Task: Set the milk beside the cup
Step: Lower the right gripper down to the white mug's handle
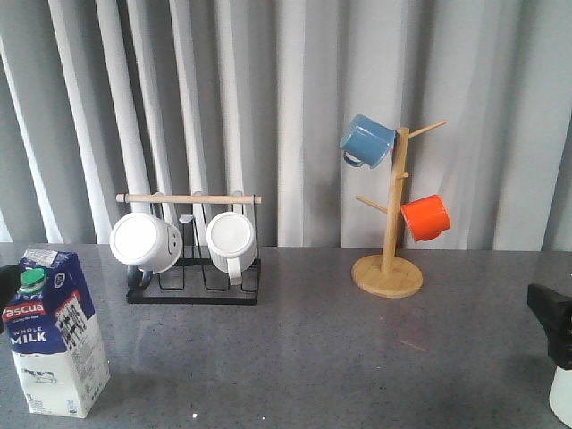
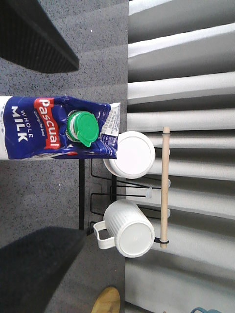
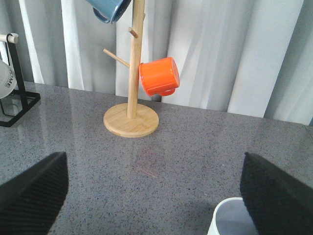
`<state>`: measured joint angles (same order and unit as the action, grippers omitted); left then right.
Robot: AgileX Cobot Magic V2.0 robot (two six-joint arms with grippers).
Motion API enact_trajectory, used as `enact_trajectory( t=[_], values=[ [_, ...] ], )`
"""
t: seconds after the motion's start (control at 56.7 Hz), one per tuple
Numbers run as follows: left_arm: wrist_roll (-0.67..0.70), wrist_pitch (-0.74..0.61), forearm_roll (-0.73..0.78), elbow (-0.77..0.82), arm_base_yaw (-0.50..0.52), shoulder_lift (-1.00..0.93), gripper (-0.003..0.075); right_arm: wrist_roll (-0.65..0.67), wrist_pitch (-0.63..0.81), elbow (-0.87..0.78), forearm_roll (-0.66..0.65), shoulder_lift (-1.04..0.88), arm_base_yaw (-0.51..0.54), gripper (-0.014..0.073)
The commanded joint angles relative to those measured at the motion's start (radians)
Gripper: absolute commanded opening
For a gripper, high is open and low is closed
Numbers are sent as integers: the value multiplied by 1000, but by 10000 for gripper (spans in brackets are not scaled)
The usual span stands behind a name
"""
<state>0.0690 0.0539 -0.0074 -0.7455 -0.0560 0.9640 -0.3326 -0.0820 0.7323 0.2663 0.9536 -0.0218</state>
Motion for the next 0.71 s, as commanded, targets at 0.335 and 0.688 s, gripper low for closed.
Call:
enact_trajectory(
  t=[0.335,0.688],
  values=[
    [9,-77,-8,-37,-7,-10,533,3,-41,32,-93,-23,27,622],
    [9,-77,-8,-37,-6,-10,533,532,139,-93,-536,-23,245,595]
  ],
)
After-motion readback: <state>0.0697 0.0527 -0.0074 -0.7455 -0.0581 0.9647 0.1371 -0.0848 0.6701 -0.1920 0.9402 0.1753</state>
